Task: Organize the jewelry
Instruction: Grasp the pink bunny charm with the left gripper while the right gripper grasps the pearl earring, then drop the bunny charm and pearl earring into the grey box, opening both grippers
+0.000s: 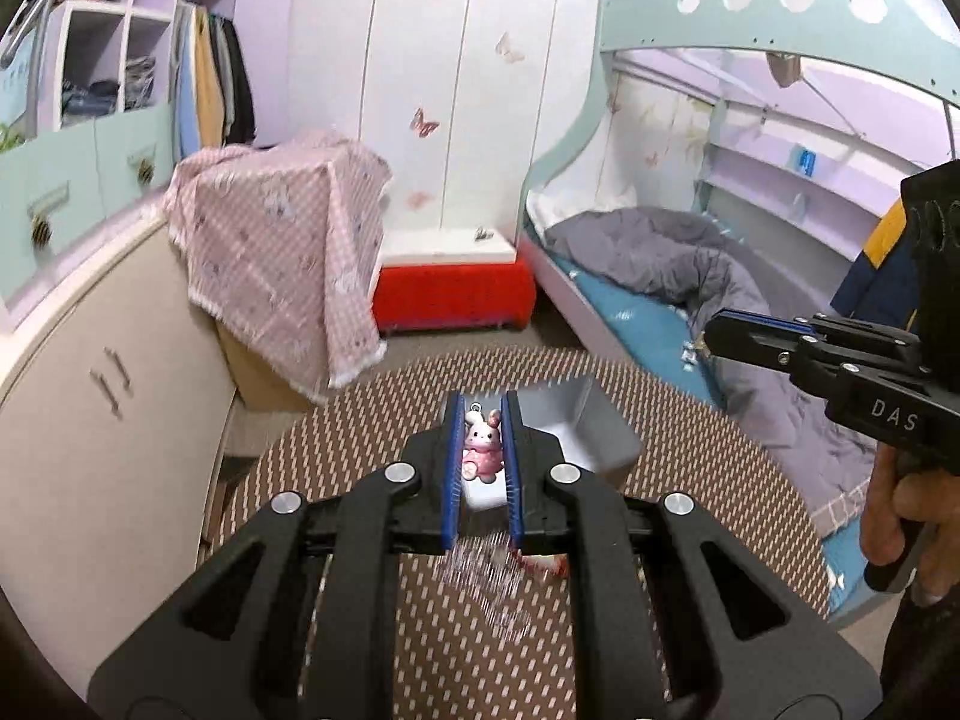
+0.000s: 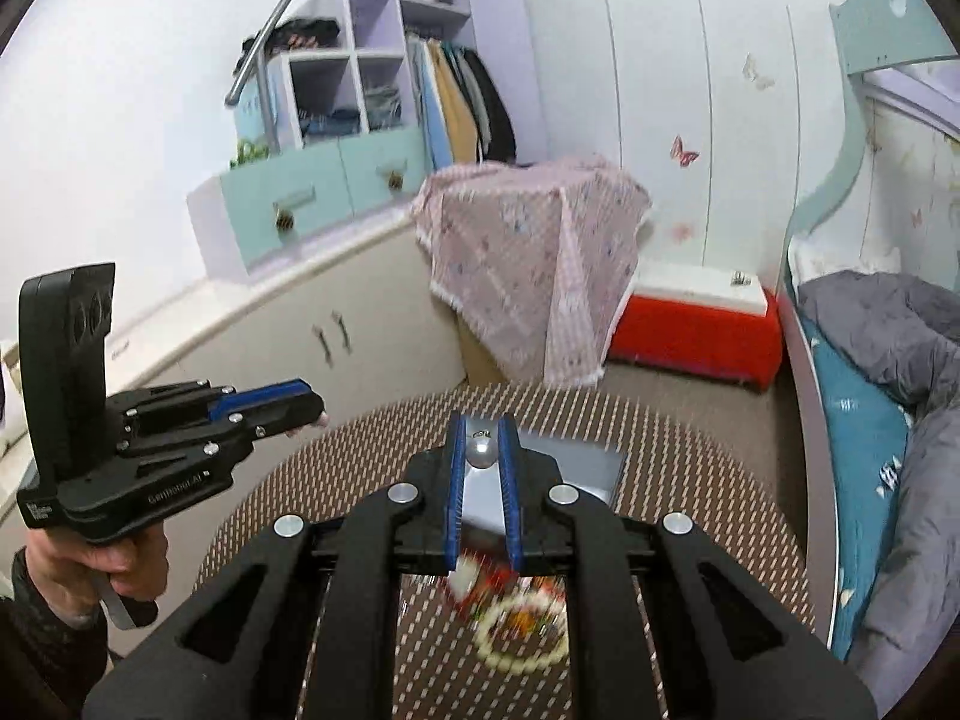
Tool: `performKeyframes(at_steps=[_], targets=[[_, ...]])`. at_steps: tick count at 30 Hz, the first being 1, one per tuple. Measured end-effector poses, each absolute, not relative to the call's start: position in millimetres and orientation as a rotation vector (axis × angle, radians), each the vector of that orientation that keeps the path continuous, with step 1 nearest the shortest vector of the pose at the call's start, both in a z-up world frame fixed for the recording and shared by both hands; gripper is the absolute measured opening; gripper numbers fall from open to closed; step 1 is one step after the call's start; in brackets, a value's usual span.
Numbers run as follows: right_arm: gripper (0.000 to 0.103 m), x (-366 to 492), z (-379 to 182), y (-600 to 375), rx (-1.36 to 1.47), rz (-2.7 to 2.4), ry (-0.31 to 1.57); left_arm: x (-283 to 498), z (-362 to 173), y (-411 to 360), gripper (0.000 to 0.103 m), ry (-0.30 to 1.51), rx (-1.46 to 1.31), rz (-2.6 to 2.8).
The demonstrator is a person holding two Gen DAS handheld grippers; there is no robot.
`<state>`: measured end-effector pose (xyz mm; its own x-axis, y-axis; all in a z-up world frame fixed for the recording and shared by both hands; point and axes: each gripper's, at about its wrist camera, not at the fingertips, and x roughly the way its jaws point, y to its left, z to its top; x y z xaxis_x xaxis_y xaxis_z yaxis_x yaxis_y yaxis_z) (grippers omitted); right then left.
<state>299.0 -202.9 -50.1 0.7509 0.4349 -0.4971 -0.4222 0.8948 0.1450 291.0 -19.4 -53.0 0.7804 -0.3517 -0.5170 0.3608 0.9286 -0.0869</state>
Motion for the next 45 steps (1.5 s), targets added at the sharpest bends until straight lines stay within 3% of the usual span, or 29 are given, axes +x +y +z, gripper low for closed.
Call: performKeyframes(at_steps=[13,14,15,16,17,18,19,21,31,45], targets=[[0.010,367,-82,-213,0.107,0.444,0.721,363,-67,-55,0.013,0.681,-0.026,-0.417],[0.017,366,-84,-216,0.117,0.431,0.731,366,-70,-55,0.014,0.693,-0.028,-0.408],[0.034,368,-87,-219,0.130,0.414,0.739,368,-71,-54,0.018,0.701,-0.028,-0.401],[0.047,367,-87,-221,0.138,0.398,0.736,369,-71,-53,0.048,0.704,-0.028,-0.392],[0.069,365,-87,-226,0.149,0.352,0.719,368,-70,-49,0.085,0.693,-0.032,-0.352],[0.082,363,-85,-231,0.164,0.338,0.701,364,-67,-42,0.094,0.655,-0.044,-0.309],[0.085,361,-83,-235,0.180,0.342,0.691,363,-64,-41,0.096,0.638,-0.049,-0.298],[0.094,358,-80,-239,0.180,0.307,0.680,361,-62,-35,0.096,0.639,-0.050,-0.297],[0.095,326,-60,-247,0.181,0.223,0.627,318,-58,2,0.096,0.585,-0.055,-0.172],[0.095,216,-40,-245,0.126,0.174,0.516,231,-62,20,0.096,0.534,-0.067,-0.110]])
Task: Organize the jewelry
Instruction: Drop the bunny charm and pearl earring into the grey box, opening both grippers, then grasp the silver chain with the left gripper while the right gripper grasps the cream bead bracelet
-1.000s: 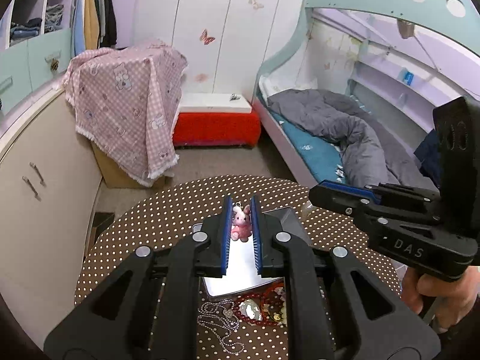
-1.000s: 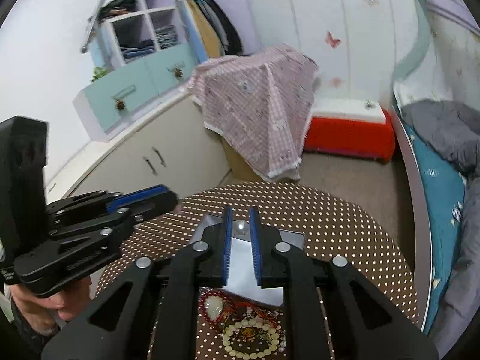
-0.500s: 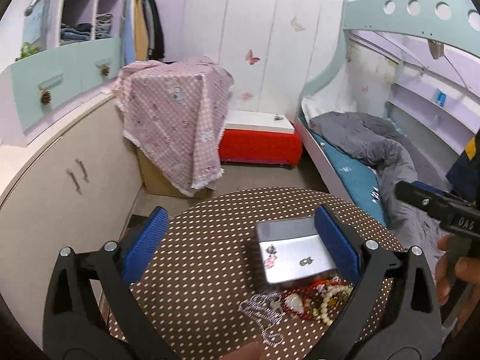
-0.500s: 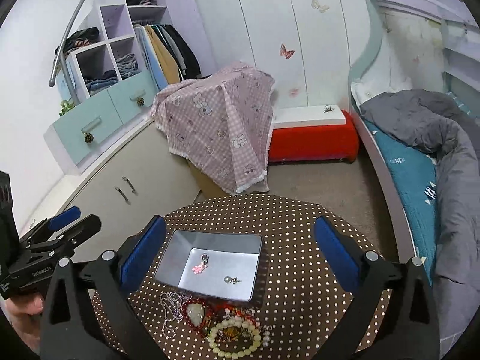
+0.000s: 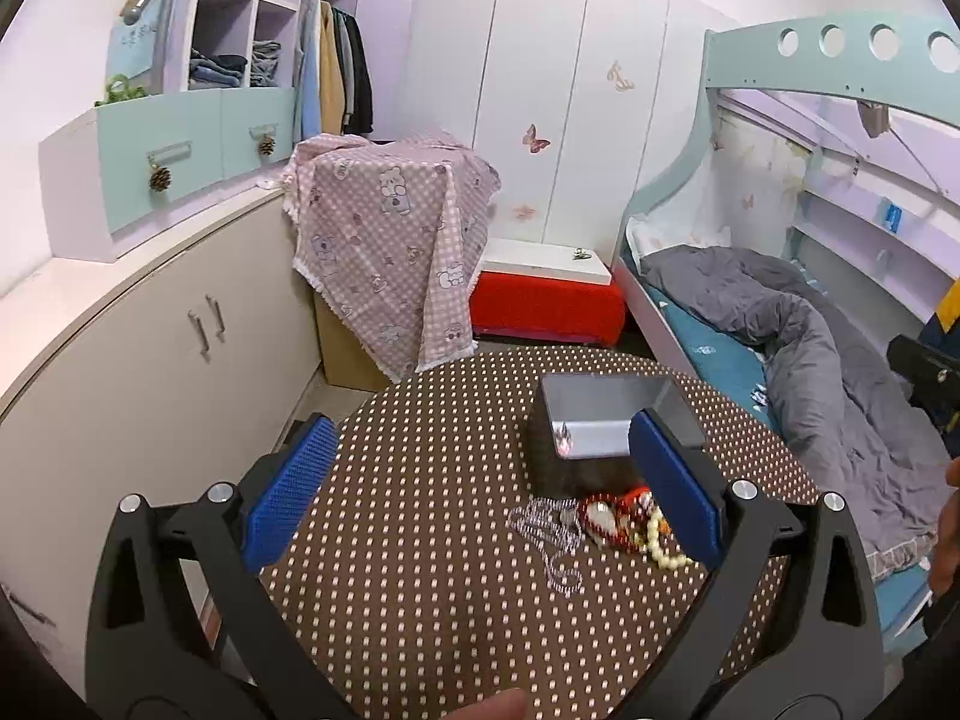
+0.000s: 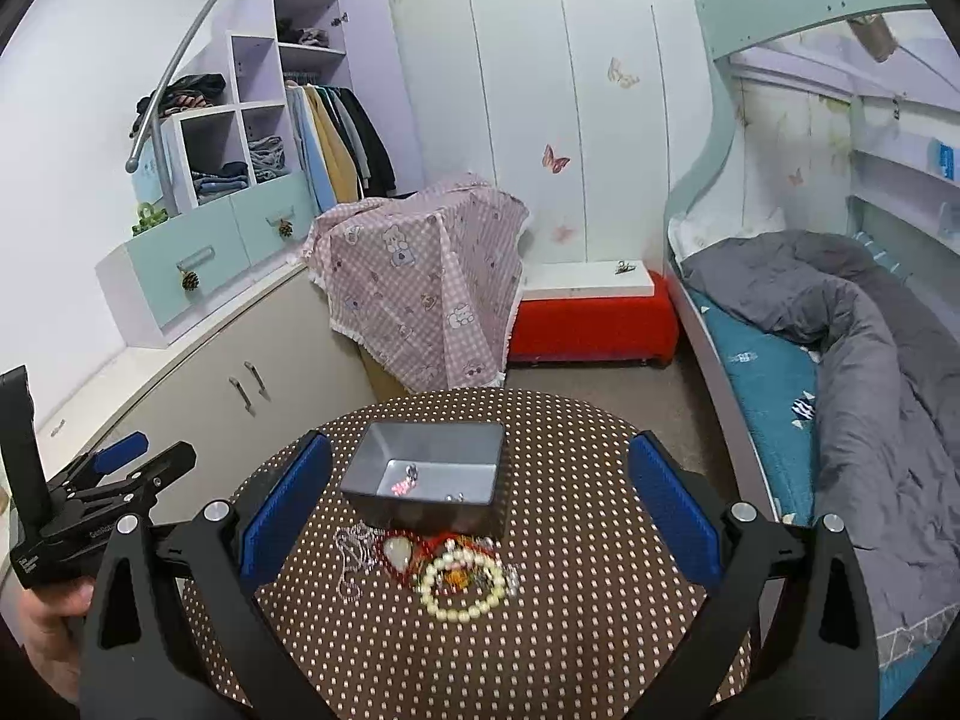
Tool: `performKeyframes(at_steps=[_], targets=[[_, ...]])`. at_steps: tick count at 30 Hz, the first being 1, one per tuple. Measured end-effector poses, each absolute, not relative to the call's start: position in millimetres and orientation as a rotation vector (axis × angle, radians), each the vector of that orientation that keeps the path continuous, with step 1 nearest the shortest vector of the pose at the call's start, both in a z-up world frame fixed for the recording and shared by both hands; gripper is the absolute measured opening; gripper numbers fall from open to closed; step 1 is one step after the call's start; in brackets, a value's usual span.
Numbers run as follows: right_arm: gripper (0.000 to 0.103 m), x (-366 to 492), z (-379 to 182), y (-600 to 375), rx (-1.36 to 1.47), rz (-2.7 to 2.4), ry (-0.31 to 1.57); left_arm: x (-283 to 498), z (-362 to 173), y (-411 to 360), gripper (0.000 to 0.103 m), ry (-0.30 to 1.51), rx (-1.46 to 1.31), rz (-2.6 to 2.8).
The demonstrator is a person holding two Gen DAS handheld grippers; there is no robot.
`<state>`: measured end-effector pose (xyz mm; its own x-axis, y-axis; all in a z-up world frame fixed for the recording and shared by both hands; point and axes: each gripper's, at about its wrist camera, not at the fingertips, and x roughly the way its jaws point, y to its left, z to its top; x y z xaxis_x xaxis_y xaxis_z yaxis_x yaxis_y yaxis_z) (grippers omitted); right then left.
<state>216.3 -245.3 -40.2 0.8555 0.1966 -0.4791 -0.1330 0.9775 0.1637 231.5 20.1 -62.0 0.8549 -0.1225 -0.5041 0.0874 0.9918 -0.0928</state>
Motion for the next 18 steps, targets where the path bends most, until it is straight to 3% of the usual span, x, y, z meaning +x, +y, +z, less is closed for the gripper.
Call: performKeyframes(at_steps=[18], targets=[[0.095,223,-117,-249,0.172,0.184,0.662,245,-145,-21,0.096,0.685,0.138,-0.184]])
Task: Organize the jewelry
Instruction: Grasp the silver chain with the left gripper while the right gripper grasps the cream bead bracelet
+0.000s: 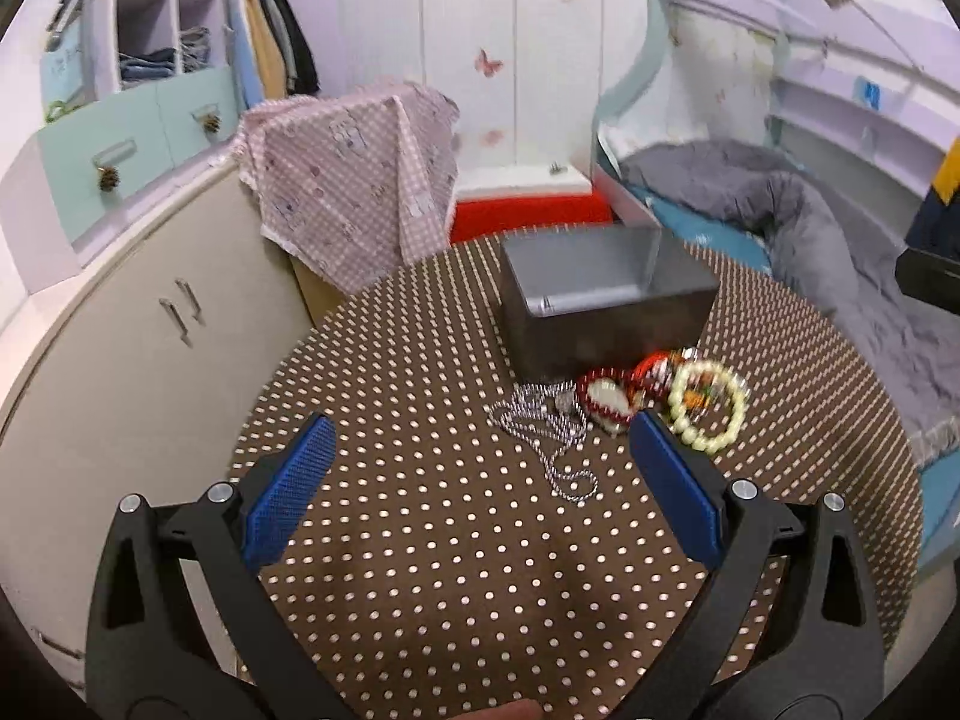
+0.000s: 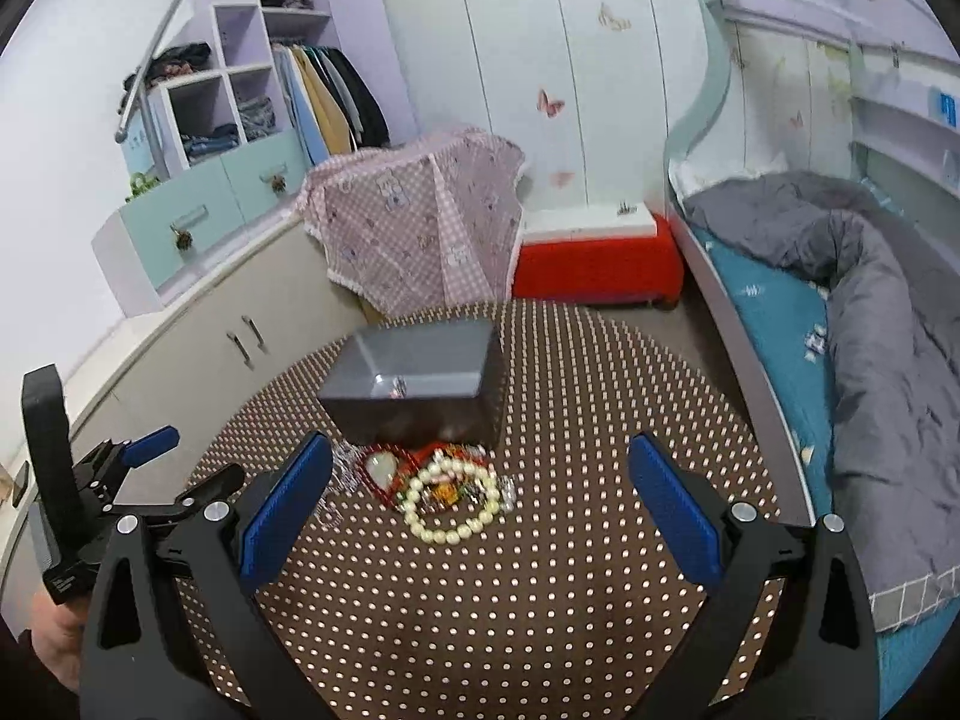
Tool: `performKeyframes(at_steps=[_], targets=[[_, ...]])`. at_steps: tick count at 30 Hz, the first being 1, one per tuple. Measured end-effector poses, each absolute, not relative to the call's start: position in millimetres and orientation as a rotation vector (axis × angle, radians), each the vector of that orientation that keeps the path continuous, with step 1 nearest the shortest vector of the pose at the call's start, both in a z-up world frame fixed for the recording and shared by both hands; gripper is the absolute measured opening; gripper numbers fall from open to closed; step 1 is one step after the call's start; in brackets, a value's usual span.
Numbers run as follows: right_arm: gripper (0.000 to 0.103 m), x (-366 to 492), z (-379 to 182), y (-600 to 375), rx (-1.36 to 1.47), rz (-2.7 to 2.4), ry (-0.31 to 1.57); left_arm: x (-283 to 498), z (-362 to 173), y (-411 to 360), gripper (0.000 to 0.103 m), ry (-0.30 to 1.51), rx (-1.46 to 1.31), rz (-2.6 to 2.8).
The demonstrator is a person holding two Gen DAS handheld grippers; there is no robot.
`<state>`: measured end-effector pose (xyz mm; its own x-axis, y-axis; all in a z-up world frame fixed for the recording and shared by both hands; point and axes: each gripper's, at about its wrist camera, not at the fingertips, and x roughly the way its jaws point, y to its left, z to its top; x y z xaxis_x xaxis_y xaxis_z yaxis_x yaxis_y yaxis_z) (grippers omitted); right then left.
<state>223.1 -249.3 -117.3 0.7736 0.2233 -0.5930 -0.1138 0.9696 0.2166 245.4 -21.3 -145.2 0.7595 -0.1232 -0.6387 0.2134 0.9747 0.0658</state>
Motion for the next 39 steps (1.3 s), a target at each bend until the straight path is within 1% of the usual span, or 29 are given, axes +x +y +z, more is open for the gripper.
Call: performKeyframes(at_steps=[12,20,21,22,23,24,25,26,27,28,32,34,36,39], targets=[[0.095,241,-149,-243,0.153,0.188,0.762,297,-203,-41,0.096,0.795,0.236,-0.223],[0.095,245,-160,-243,0.157,0.189,0.795,326,-212,-55,0.095,0.865,0.283,-0.293],[0.095,246,-161,-242,0.155,0.192,0.798,329,-212,-54,0.093,0.872,0.267,-0.308],[0.095,246,-162,-242,0.153,0.196,0.801,332,-212,-53,0.076,0.878,0.242,-0.335],[0.095,247,-163,-241,0.150,0.199,0.803,335,-211,-51,0.055,0.887,0.192,-0.379],[0.095,248,-164,-239,0.146,0.202,0.805,336,-210,-52,0.048,0.880,0.183,-0.374],[0.095,248,-165,-238,0.143,0.208,0.808,336,-209,-53,0.035,0.876,0.186,-0.387],[0.095,248,-167,-237,0.140,0.217,0.813,335,-208,-54,0.025,0.875,0.182,-0.410],[0.095,249,-168,-234,0.135,0.224,0.818,334,-208,-54,0.023,0.876,0.171,-0.418],[0.095,249,-170,-232,0.125,0.232,0.825,333,-208,-53,0.017,0.876,0.163,-0.422],[0.095,251,-177,-214,0.078,0.295,0.842,323,-206,-39,0.015,0.872,0.095,-0.421],[0.091,254,-183,-205,0.052,0.328,0.855,315,-202,-30,0.015,0.861,0.070,-0.420],[0.076,259,-189,-193,0.030,0.365,0.870,308,-198,-25,0.015,0.848,0.052,-0.415],[0.062,267,-200,-178,-0.035,0.389,0.878,298,-195,-23,0.015,0.838,0.041,-0.415]])
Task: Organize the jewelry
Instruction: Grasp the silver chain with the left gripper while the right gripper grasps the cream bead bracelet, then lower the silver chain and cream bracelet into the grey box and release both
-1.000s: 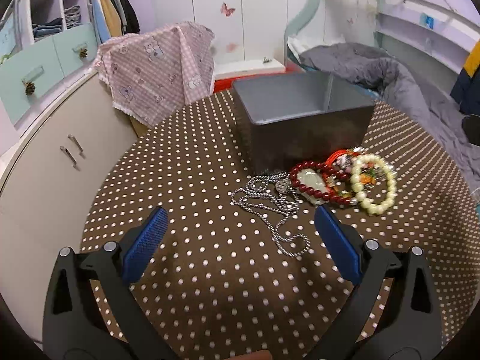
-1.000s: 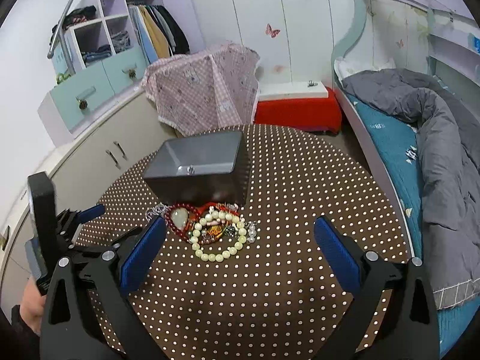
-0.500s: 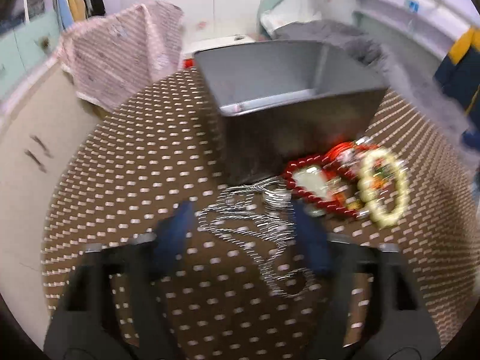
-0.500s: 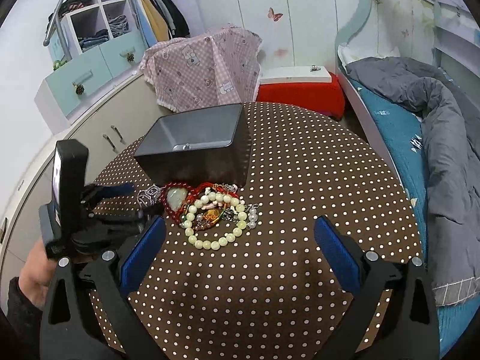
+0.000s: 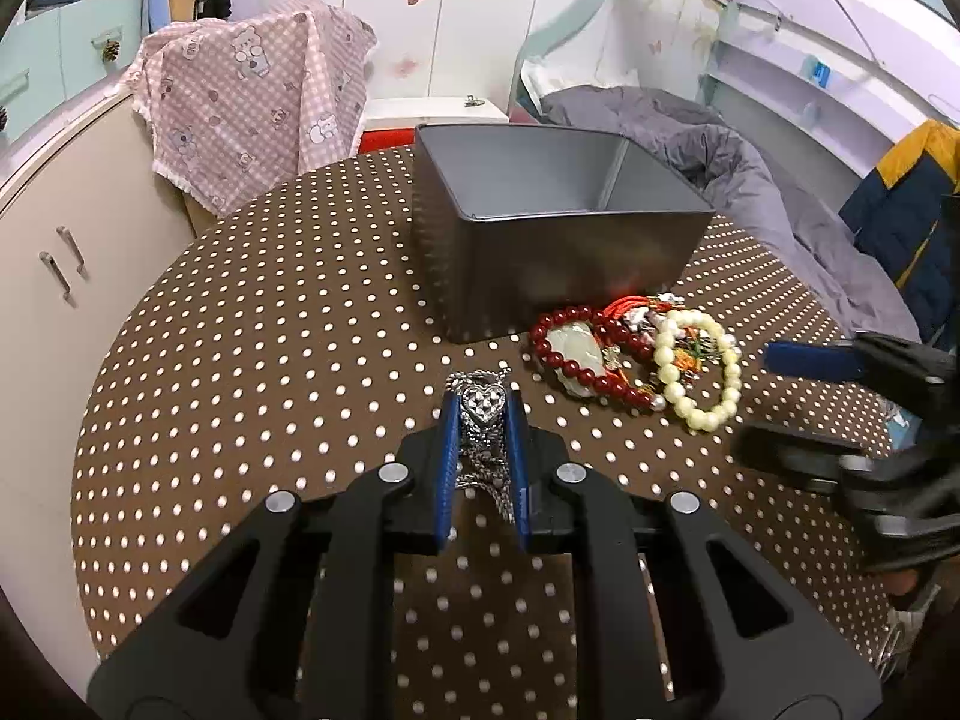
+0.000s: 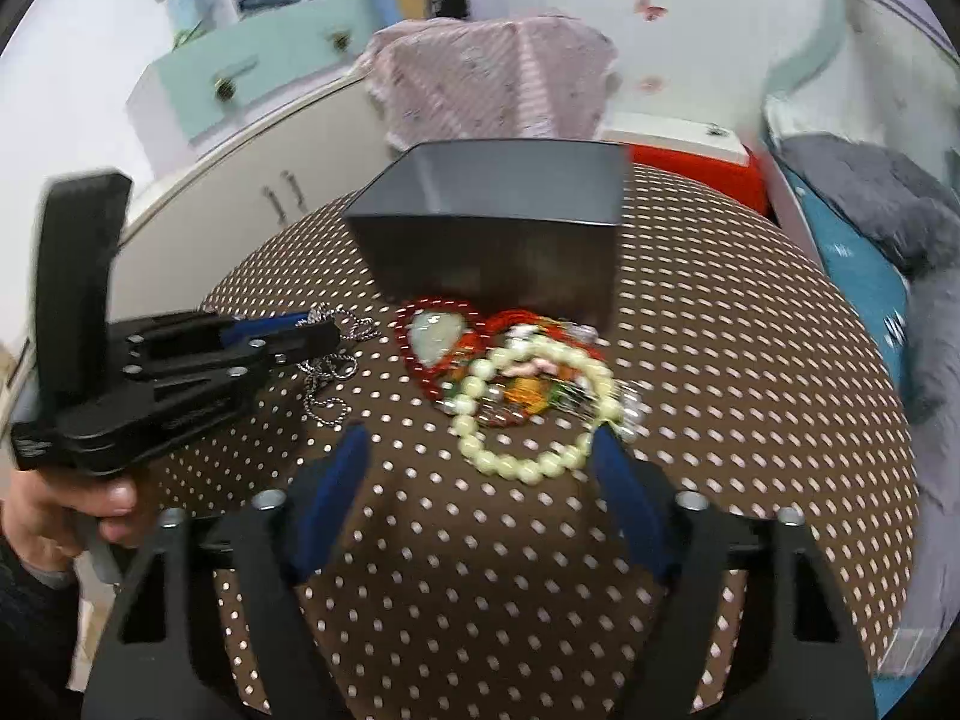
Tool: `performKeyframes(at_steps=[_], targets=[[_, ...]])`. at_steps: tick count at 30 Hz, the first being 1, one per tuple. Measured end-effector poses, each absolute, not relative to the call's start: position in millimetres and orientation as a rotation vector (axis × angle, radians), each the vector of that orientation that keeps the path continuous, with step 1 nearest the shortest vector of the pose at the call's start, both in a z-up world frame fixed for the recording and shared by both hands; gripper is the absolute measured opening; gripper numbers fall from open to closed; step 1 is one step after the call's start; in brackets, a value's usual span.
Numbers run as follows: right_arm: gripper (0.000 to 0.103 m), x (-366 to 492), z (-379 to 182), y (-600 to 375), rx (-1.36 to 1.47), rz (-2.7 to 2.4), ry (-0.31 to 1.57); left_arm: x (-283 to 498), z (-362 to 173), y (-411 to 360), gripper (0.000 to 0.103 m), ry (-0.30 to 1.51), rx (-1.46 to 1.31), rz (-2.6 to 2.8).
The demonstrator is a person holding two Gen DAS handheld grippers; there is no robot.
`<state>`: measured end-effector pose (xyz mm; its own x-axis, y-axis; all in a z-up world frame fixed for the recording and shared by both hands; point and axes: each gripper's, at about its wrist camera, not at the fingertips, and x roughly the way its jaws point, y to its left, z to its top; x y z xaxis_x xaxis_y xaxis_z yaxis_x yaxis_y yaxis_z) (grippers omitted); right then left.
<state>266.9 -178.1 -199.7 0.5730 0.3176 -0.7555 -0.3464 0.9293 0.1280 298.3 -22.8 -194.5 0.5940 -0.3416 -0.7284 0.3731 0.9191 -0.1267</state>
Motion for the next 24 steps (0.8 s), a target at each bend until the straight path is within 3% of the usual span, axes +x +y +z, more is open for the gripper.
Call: performKeyframes(at_steps=[4,5,6,24], targets=[[0.041,274,-218,-163,-0.135,0.379,0.890,288,-188,-21,0.015,0.824,0.026,-0.417],[0.027,274,-217,-163,-0.154,0.367,0.889,286,-186,-20,0.015,0.820,0.023,-0.417],[0.008,274,-216,-166,-0.139,0.375,0.898,284,-184,-19,0.015,0.816,0.022,-0.419],[0.008,257,-114,-238,0.231,0.557,0.701,261,-116,-5,0.015,0.659,0.008,-0.442]])
